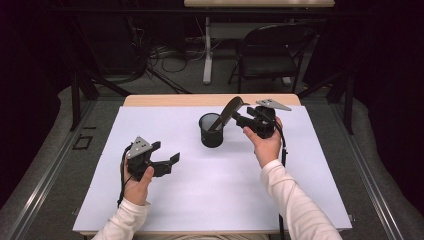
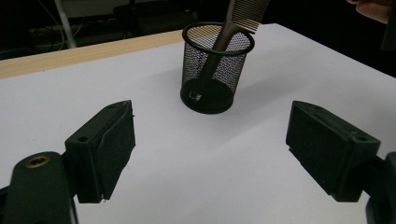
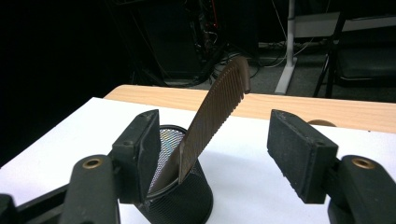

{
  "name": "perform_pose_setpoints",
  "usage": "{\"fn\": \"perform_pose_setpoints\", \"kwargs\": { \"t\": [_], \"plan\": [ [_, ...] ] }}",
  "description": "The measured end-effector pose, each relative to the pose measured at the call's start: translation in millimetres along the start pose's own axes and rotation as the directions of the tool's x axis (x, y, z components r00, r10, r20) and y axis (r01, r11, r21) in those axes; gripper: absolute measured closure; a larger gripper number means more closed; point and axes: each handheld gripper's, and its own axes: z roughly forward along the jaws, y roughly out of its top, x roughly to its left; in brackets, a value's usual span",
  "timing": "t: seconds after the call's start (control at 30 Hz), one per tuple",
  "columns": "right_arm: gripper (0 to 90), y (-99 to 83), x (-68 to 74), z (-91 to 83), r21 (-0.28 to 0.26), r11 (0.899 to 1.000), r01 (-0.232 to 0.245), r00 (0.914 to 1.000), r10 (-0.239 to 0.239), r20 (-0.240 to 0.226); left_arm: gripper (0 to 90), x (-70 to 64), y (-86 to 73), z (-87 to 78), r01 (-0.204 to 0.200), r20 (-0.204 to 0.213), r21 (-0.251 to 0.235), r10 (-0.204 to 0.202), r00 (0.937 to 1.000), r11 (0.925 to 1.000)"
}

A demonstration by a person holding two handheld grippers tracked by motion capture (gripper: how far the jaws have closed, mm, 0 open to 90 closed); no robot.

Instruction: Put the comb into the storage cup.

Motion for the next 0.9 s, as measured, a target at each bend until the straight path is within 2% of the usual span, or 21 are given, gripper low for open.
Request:
{"fn": "perform_pose_setpoints", "kwargs": {
  "t": [0.2, 0.4, 0.53, 0.73, 0.9],
  "plan": [
    [32.8, -5.4, 0.4, -5.0, -0.023, 1.000, 0.009, 0.9999, -0.009, 0.009, 15.9, 0.0, 0.1, -0.1, 0.000, 0.001, -0.001, 0.000, 1.0000, 1.0000],
    [30.2, -9.0, -1.5, -9.4, -0.018, 1.000, 0.007, 0.9999, -0.007, -0.010, 16.0, 0.6, 0.3, -0.8, 0.000, 0.000, -0.001, 0.000, 1.0000, 1.0000],
    [28.5, -13.1, -1.5, -13.3, -0.009, 1.000, 0.030, 0.9995, -0.030, -0.009, 16.0, 0.8, 0.4, -1.0, -0.001, 0.000, -0.002, 0.001, 1.0000, 1.0000],
    [27.4, -16.1, 1.5, -21.2, 0.017, 0.994, 0.108, 0.9942, -0.108, 0.001, 16.0, 0.8, 0.6, -1.2, 0.001, 0.000, -0.001, -0.001, 1.0000, 1.0000],
    [24.1, -19.1, 7.1, -29.6, 0.022, 0.994, 0.111, 0.9937, -0.111, -0.013, 16.0, 1.2, 0.7, -1.6, 0.001, 0.003, -0.002, -0.001, 1.0000, 1.0000]
  ]
}}
